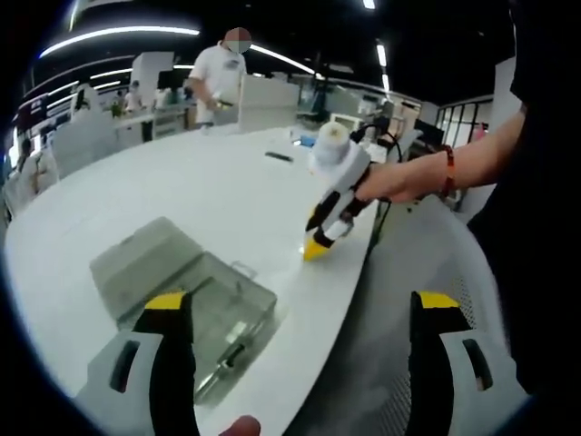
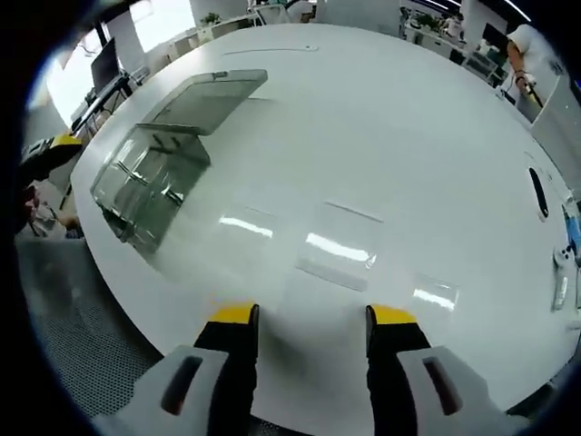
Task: Insert the divider into the dual guide fixture by aligning both edges with the guide slots and pushing it downward to the bottom, including one-sided entry, uneven engagement, binding, and posture correction.
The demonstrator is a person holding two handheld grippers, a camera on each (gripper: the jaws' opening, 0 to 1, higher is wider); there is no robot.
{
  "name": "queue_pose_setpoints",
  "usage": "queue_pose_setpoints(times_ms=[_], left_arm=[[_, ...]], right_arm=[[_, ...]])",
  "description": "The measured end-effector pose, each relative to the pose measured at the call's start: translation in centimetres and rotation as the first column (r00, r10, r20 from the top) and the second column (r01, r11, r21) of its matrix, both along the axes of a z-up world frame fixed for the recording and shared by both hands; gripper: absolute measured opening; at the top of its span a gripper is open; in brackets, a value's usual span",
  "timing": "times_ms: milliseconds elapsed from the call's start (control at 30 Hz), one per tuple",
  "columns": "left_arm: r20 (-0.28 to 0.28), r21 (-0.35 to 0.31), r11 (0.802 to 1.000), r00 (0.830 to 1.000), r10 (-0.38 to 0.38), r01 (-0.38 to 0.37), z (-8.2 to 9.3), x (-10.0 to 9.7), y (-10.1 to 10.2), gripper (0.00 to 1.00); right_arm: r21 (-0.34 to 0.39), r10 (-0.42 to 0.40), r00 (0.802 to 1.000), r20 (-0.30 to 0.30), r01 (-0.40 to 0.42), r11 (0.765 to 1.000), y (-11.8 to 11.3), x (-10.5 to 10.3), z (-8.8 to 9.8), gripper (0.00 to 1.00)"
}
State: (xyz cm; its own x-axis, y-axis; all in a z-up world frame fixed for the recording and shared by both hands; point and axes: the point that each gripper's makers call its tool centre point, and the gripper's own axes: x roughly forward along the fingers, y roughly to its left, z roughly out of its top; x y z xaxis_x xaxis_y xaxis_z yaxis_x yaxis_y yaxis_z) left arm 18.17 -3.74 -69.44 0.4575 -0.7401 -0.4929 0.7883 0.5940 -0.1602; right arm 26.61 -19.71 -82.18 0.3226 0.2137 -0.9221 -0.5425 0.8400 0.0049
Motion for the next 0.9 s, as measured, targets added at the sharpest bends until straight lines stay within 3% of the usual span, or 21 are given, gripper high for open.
queue_pose_setpoints(times_ms=[267, 500, 900], left_arm=[[-0.007, -0.004, 1.000, 1.000, 0.007, -0.007, -0.17, 0.19, 0.06, 0.97], [-0.010, -0.007, 1.000, 1.000, 0.006, -0.006, -0.25, 0.33, 0.11, 0.97], [-0.008, -0.011, 1.000, 1.000, 0.006, -0.006, -0.10, 0.34, 0.38, 0.96]], right_arm=[[-0.006, -0.016, 1.000, 0.016, 0.016, 1.000, 0.17, -0.38, 0.15, 0.39], [-0.018, 0.007, 1.000, -0.006, -0.007, 1.000, 0.14, -0.74, 0.11, 0.31], [-0.011, -0.005, 1.000, -0.003, 0.005, 1.000, -0.48, -0.64, 0.25, 0.29]])
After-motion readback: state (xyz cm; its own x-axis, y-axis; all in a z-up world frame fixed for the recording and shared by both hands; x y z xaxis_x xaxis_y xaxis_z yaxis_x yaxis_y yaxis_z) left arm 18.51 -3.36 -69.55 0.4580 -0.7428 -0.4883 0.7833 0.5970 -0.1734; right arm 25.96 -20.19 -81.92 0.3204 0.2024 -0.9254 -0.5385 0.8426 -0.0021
